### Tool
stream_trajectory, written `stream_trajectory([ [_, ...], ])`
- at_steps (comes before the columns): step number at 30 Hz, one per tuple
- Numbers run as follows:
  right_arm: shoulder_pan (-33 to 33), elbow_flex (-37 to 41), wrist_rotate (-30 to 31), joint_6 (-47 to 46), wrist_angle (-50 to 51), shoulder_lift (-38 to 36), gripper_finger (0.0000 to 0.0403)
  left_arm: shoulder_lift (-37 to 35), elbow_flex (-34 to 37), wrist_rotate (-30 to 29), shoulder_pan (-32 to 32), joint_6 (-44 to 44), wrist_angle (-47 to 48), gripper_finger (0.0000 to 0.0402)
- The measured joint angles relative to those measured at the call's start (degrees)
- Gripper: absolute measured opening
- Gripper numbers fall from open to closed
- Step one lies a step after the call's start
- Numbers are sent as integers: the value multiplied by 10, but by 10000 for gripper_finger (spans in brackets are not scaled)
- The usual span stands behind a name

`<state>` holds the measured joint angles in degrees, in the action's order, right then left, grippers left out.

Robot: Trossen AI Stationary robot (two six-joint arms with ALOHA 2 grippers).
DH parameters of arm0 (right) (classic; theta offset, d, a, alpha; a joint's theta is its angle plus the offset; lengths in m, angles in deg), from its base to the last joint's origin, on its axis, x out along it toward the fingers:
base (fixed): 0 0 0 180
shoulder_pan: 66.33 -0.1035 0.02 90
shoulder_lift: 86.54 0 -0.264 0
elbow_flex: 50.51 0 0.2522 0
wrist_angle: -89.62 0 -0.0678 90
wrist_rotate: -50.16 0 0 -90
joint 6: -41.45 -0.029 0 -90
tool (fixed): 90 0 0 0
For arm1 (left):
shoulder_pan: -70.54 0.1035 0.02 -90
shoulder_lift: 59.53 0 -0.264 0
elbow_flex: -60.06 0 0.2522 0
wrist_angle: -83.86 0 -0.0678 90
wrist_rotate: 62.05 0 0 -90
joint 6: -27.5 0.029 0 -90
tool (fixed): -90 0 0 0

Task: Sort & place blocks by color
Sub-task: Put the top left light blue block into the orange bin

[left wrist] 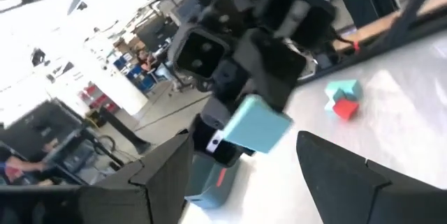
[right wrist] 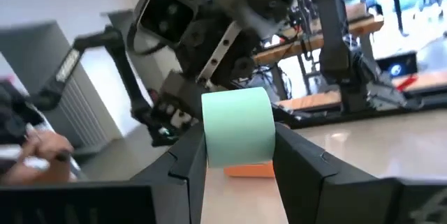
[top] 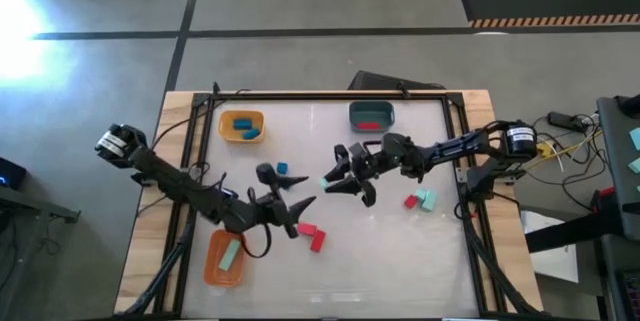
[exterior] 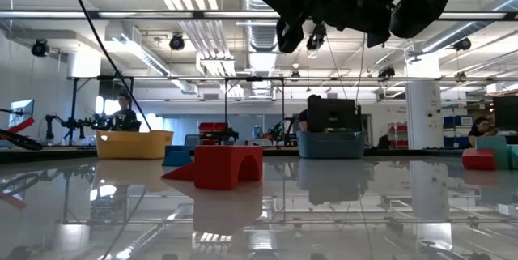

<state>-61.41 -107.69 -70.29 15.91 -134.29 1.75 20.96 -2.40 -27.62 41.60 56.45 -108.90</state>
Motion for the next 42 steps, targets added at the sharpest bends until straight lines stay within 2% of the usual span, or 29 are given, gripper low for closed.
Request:
stream_trajectory([
  [5, 4, 0, 12, -65, -3, 0, 119, 29, -16, -6, 0, 84, 0, 239],
  [7, 6, 0, 18, -74, -5, 0, 119, 52, -26, -34, 4, 136, -16, 239],
  [11, 8, 0, 20, -75, -12, 0, 119, 100, -42, -111, 12, 237, -112, 239],
  [15, 8, 0, 21, -75, -15, 0, 119, 130, -48, -111, 19, 307, -170, 239],
  [28, 8, -1, 21, -75, -18, 0, 119, 151, -50, -82, 45, 300, -200, 237],
  [31, 8, -1, 26, -74, -18, 0, 119, 151, -50, -67, 45, 299, -201, 218],
  [36, 7, 0, 30, -77, -14, 0, 119, 150, -50, -70, 48, 288, -207, 156],
  [42, 7, 0, 30, -81, -10, 0, 119, 150, -49, -73, 48, 277, -209, 150],
])
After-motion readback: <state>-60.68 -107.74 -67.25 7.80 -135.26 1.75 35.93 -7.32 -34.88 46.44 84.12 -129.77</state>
